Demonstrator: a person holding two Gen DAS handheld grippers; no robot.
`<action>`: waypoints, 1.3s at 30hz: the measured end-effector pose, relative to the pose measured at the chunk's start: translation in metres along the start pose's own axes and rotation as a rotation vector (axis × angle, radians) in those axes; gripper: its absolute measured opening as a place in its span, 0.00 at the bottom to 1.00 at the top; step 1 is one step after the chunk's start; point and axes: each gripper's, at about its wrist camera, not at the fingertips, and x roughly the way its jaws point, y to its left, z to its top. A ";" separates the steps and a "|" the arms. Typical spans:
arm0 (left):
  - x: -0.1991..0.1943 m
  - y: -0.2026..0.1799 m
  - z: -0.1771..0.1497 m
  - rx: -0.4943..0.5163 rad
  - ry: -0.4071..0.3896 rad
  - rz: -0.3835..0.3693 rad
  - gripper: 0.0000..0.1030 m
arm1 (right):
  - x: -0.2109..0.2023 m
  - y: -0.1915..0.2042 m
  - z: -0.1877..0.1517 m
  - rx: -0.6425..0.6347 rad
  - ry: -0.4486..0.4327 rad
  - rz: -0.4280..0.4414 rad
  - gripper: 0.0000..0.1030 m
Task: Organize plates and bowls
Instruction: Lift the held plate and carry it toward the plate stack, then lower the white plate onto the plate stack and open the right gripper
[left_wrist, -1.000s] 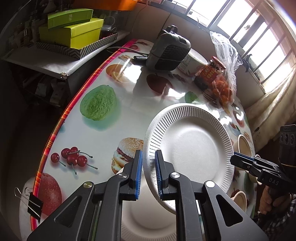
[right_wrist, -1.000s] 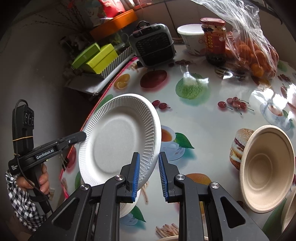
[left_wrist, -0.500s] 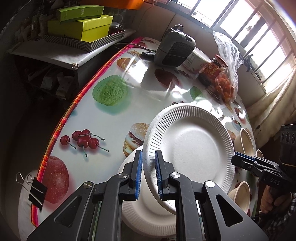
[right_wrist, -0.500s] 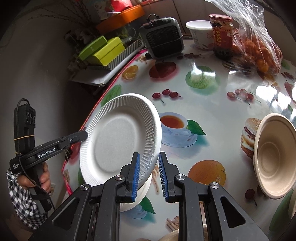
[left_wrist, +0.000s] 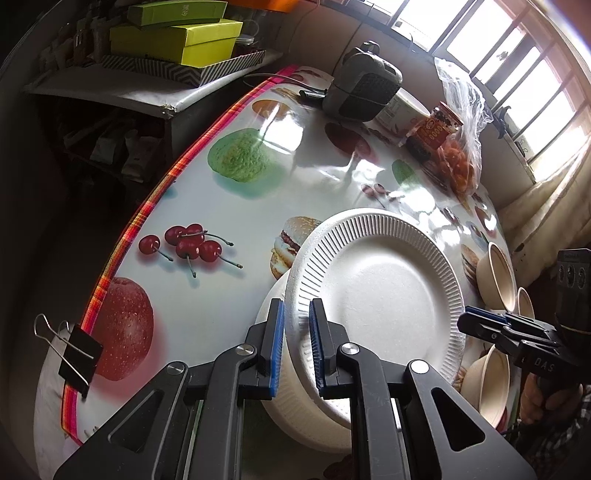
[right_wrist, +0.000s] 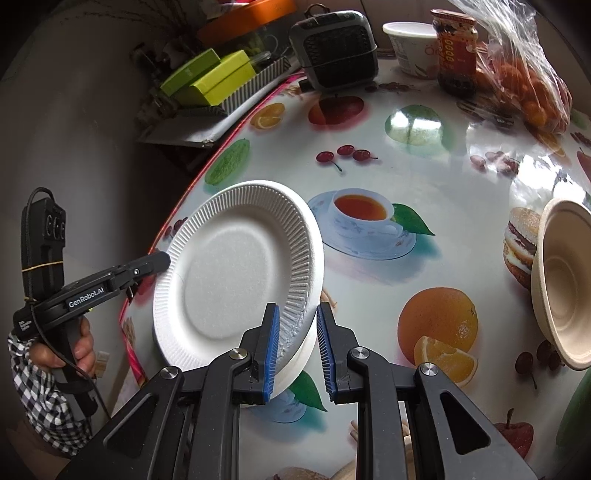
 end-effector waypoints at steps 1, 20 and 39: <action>0.001 0.002 -0.002 -0.001 0.002 0.000 0.14 | 0.002 0.000 -0.001 -0.001 0.004 -0.002 0.20; 0.005 0.009 -0.017 -0.010 0.022 0.015 0.14 | 0.017 0.005 -0.012 -0.005 0.041 -0.013 0.20; 0.007 0.011 -0.021 -0.016 0.029 0.022 0.14 | 0.025 0.007 -0.016 -0.011 0.059 -0.022 0.20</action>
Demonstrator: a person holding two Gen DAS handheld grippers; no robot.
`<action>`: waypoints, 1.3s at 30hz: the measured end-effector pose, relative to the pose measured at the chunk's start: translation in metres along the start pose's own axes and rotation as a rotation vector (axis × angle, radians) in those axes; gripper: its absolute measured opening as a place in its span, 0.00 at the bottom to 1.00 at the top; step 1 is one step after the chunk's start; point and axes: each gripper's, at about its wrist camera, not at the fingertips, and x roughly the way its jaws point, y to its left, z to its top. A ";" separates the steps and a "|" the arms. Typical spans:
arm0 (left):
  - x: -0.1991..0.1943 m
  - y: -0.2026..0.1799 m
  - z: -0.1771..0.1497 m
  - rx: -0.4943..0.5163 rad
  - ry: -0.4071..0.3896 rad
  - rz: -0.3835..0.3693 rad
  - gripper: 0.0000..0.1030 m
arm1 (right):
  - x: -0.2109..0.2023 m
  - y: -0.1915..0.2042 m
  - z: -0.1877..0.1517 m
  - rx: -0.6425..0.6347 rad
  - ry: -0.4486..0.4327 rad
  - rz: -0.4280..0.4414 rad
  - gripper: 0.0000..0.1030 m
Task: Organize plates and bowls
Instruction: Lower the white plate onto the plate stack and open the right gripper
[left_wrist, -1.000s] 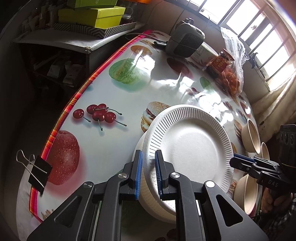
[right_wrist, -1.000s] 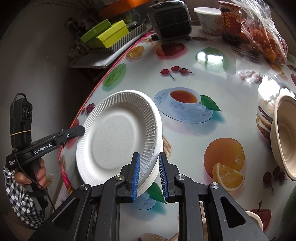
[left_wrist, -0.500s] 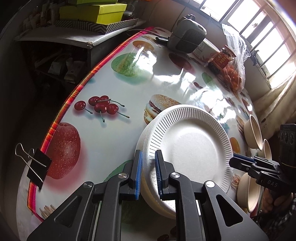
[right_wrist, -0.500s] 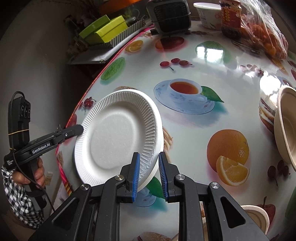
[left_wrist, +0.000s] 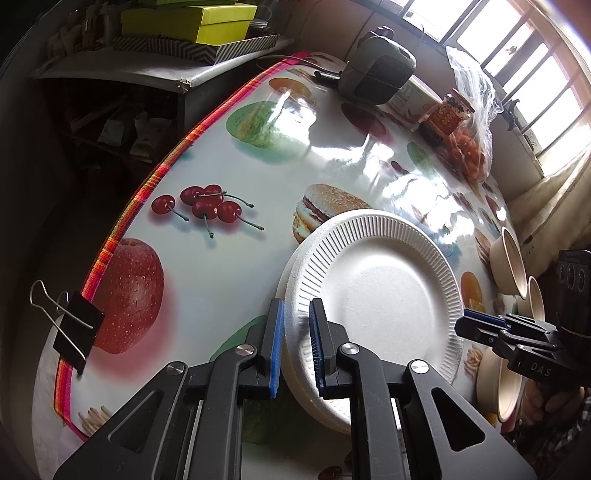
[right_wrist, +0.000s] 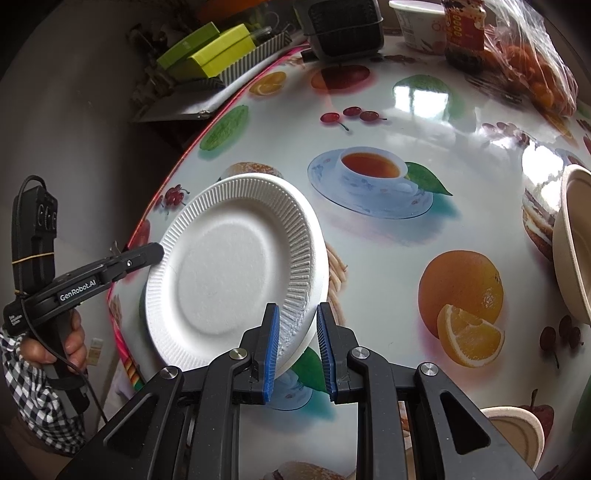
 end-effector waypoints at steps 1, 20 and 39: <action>0.000 0.000 0.000 0.000 0.000 0.001 0.14 | 0.000 0.000 0.000 0.000 0.000 0.001 0.20; 0.001 0.002 0.000 0.000 0.000 0.004 0.14 | -0.002 0.001 0.000 0.002 -0.006 -0.004 0.20; -0.001 0.001 0.001 0.008 -0.004 0.022 0.15 | -0.002 -0.001 0.000 0.008 -0.009 -0.006 0.20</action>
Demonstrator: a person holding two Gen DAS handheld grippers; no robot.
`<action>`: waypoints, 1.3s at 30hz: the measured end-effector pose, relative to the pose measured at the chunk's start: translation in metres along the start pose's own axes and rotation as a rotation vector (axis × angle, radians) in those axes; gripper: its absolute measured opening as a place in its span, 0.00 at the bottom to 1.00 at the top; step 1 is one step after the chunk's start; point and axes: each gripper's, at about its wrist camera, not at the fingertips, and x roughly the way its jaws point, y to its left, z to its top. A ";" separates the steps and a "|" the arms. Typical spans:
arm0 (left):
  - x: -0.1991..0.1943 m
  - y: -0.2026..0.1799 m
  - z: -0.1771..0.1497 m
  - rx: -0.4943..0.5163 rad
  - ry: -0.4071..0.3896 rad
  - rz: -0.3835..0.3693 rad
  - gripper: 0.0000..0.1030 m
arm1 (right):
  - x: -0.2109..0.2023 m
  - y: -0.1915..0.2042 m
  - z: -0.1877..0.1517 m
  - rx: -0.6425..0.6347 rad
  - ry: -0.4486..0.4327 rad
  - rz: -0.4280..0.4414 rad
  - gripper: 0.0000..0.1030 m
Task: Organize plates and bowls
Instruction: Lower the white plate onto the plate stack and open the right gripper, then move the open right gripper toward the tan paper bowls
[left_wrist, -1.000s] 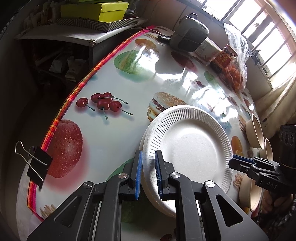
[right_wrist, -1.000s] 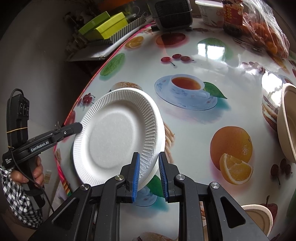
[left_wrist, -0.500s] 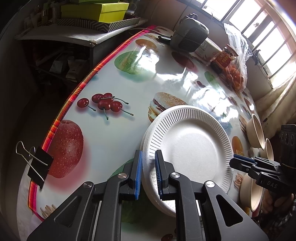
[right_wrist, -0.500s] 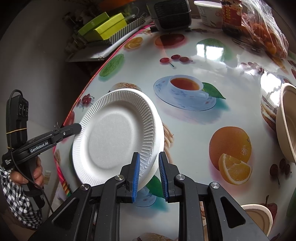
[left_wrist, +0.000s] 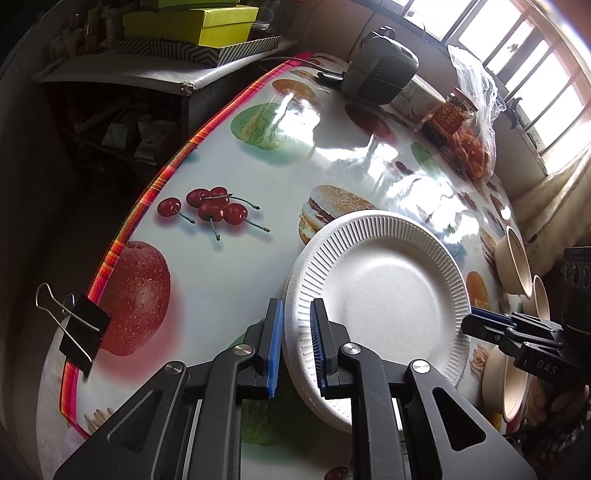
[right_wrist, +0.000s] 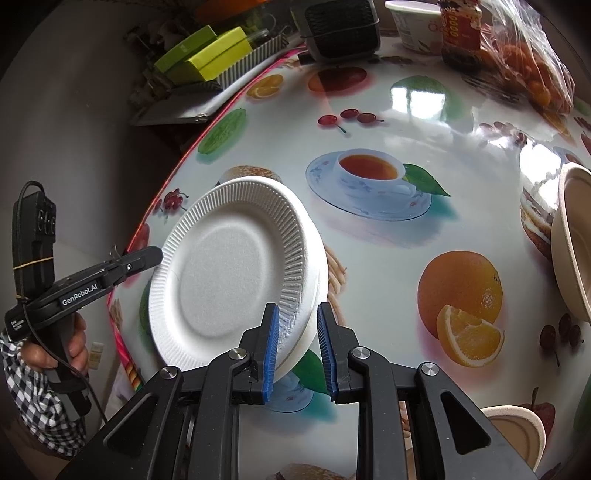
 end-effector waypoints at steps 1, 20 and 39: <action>0.000 0.000 0.000 0.000 0.000 0.001 0.15 | 0.000 0.000 0.000 0.001 0.000 -0.001 0.21; -0.002 -0.001 0.000 0.015 -0.028 0.041 0.32 | -0.001 -0.002 0.001 0.027 -0.010 -0.002 0.39; -0.034 -0.044 0.002 0.144 -0.156 0.061 0.41 | -0.042 -0.004 -0.012 0.035 -0.154 -0.056 0.54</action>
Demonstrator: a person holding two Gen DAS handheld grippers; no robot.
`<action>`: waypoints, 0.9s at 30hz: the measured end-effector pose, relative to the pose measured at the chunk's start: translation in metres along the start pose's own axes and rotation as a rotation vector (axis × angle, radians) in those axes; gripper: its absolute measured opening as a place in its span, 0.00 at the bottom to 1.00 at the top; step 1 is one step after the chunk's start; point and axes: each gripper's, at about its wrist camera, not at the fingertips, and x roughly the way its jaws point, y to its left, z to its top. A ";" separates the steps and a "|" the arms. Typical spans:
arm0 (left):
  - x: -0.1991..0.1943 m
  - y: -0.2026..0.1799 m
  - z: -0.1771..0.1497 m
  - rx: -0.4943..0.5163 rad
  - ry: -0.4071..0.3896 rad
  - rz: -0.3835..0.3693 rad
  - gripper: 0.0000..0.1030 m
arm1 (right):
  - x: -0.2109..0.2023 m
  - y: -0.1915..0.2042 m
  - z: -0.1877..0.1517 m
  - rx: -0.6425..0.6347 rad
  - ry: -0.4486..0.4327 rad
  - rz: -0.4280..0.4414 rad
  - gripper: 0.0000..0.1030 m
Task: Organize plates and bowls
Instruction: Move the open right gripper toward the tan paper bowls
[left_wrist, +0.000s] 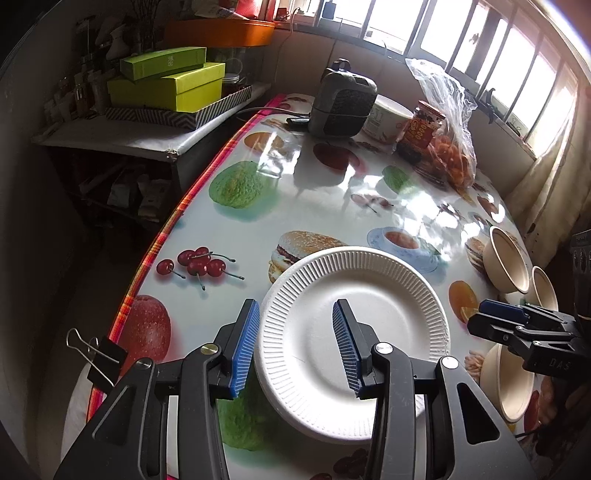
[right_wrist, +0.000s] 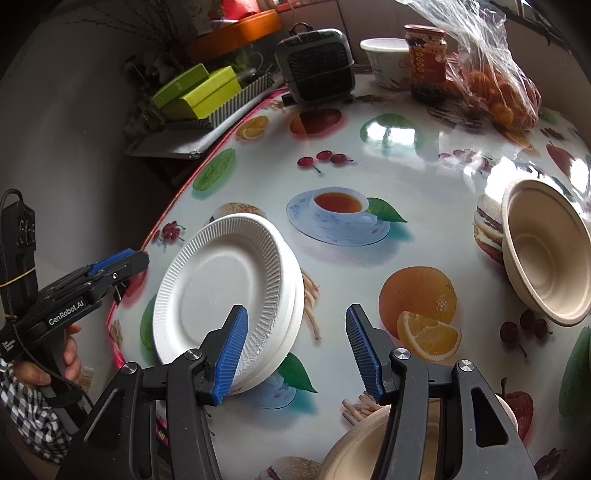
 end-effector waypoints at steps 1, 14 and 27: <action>-0.002 -0.004 0.001 0.008 -0.004 -0.009 0.41 | -0.003 -0.002 -0.001 0.007 -0.011 -0.003 0.54; -0.011 -0.062 0.007 0.127 -0.069 -0.038 0.42 | -0.044 -0.034 -0.015 0.082 -0.126 -0.087 0.54; -0.007 -0.125 0.006 0.244 -0.073 -0.174 0.42 | -0.089 -0.069 -0.048 0.159 -0.250 -0.206 0.57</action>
